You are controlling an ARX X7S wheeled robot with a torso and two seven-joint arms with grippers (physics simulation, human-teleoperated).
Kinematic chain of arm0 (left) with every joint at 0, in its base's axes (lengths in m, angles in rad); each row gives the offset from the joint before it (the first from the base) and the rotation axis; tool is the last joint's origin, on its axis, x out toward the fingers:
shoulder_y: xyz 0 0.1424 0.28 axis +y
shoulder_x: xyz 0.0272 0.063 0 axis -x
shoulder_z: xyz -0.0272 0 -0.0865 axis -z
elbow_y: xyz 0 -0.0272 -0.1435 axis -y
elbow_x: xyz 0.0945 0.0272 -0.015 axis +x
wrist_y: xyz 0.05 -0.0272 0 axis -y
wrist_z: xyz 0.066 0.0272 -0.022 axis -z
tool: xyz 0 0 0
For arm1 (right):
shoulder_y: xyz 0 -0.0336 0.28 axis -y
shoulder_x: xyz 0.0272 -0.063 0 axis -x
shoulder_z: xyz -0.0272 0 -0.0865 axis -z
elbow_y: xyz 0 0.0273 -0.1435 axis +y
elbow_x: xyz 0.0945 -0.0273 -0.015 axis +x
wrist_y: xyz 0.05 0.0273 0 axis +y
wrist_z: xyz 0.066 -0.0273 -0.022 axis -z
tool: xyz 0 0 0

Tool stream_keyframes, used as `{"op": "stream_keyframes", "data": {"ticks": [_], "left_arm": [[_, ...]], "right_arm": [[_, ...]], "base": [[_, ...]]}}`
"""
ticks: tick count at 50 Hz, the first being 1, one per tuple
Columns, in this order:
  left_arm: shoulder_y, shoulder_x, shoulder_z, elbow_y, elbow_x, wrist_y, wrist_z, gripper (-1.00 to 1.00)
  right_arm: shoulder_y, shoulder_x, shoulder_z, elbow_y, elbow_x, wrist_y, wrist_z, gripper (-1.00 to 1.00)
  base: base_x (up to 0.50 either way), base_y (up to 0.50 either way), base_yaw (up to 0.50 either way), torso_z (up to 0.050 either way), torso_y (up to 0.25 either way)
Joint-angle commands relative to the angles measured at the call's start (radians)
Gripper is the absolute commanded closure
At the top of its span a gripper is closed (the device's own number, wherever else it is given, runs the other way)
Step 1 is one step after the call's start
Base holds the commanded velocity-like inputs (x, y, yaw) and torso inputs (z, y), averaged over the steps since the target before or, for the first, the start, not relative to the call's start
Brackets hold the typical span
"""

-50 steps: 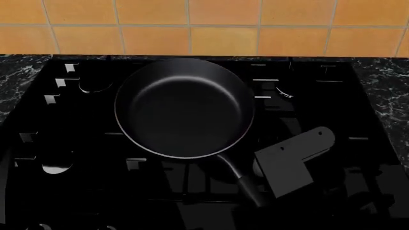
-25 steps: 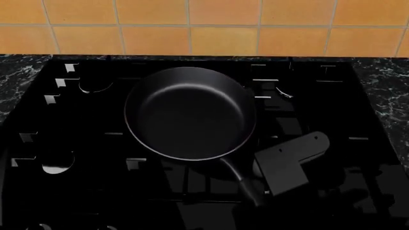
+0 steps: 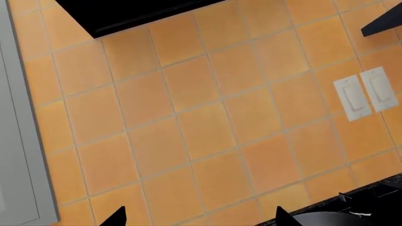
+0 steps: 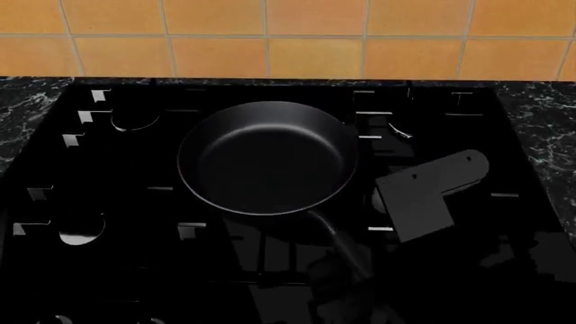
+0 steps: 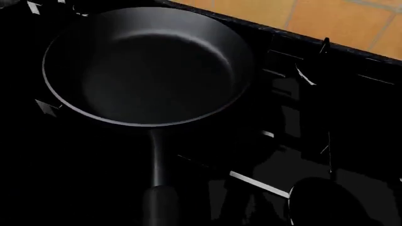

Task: Pick up the pan and dump the vegetables in it onto the plate. Then return the pan to the stove.

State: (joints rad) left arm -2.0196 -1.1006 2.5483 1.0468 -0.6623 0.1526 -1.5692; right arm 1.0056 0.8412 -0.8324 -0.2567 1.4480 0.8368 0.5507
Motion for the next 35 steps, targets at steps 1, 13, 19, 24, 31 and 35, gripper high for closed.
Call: {"op": "stream_keyframes", "data": {"ticks": [1,13,19,24,31,35], "left_arm": [[0.019,0.001,-0.014,0.000,0.003,-0.003,0.000,-1.00],[0.018,0.006,-0.026,0.000,-0.009,-0.002,0.000,-1.00],[-0.027,0.011,0.002,0.000,-0.022,0.011,0.000,-1.00],[-0.057,0.018,0.013,0.000,-0.038,0.018,0.000,-1.00],[-0.067,0.036,0.002,0.000,-0.058,0.016,0.000,-1.00],[-0.062,0.054,-0.022,0.000,-0.079,0.008,0.000,-1.00]], "right_arm": [[0.052,0.052,0.064,-0.112,0.044,0.010,0.079,-1.00],[0.073,0.100,0.102,-0.178,0.094,0.007,0.117,-1.00],[0.077,0.160,0.150,-0.286,0.132,-0.021,0.192,-1.00],[0.048,0.249,0.207,-0.393,0.198,-0.080,0.239,-1.00],[-0.062,0.397,0.282,-0.519,0.200,-0.217,0.233,-1.00],[-0.127,0.490,0.320,-0.590,0.202,-0.308,0.240,-1.00]], "base": [[0.00,0.00,0.00,0.000,0.000],[0.00,0.00,0.00,0.000,0.000],[0.00,0.00,0.00,0.000,0.000],[0.00,0.00,0.00,0.000,0.000],[0.00,0.00,0.00,0.000,0.000],[0.00,0.00,0.00,0.000,0.000]]}}
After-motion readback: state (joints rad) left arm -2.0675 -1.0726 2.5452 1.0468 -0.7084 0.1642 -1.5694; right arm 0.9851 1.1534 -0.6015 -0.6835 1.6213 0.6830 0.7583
